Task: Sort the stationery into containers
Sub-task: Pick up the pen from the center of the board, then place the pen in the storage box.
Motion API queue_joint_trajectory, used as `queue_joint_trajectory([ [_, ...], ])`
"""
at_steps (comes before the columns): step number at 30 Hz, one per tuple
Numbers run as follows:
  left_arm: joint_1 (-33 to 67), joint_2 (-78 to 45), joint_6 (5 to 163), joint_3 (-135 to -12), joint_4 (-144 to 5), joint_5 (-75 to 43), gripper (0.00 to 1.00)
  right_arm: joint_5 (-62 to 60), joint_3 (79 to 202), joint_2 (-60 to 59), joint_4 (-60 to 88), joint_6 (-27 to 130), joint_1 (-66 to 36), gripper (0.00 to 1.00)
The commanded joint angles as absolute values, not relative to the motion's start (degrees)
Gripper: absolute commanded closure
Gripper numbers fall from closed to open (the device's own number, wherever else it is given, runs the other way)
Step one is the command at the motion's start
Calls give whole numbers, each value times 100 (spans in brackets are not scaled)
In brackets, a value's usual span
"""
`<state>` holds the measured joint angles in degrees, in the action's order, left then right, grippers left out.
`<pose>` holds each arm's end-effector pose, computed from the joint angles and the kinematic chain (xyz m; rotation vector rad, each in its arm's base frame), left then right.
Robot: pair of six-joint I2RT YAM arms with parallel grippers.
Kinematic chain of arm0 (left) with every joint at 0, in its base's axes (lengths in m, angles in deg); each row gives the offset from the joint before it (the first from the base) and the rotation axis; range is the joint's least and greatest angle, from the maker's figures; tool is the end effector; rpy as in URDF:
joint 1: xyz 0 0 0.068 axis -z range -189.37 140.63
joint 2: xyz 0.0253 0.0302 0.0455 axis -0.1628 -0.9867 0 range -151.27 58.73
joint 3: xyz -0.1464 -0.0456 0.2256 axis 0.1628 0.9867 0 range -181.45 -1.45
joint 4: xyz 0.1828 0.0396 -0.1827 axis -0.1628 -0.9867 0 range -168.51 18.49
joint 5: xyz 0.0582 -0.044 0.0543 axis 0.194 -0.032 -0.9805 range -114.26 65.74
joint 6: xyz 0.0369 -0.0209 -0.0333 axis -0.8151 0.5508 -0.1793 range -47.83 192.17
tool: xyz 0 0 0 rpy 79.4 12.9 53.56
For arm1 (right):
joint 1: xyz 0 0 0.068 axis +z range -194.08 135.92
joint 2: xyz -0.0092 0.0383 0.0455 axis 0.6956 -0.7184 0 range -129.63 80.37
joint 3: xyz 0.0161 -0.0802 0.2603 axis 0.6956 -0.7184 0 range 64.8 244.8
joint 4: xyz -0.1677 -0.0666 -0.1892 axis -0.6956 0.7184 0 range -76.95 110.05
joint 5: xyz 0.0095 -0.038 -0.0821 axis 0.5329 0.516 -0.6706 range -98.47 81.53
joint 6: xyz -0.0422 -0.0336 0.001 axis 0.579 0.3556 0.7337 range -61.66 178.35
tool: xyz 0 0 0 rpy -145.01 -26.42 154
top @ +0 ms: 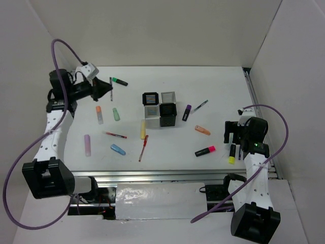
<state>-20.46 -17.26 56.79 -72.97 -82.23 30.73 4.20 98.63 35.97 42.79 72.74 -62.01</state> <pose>0.2963 0.0284 0.3857 0.7084 1.6023 -0.5395 0.1605 -0.0438 0.2419 -0.0461 2.2538 -0.0502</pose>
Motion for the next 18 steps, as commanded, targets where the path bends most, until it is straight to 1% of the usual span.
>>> queue_joint_trajectory([
  [1, -1239, -1607, 7542, -6676, -4921, 3080, 100, 401, 10066, 3555, 4180, 7223, -6210, 3],
  [3, -729, -1816, 7630, -6684, -4577, 2761, 100, 384, 10075, 3537, 4179, 7223, -6218, 3],
  [7, -199, -2388, 7744, -6921, -4156, 2243, 100, 366, 10066, 3493, 4153, 7214, -6210, 3],
  [9, 55, -2775, 7815, -7035, -3961, 2171, 100, 366, 10057, 3467, 4136, 7206, -6218, 3],
  [12, 284, -3309, 7893, -7246, -3682, 2110, 100, 340, 10066, 3423, 4136, 7197, -6218, 3],
  [18, 417, -4137, 8149, -7562, -3258, 2030, 100, 348, 10057, 3423, 4144, 7206, -6218, 3],
])
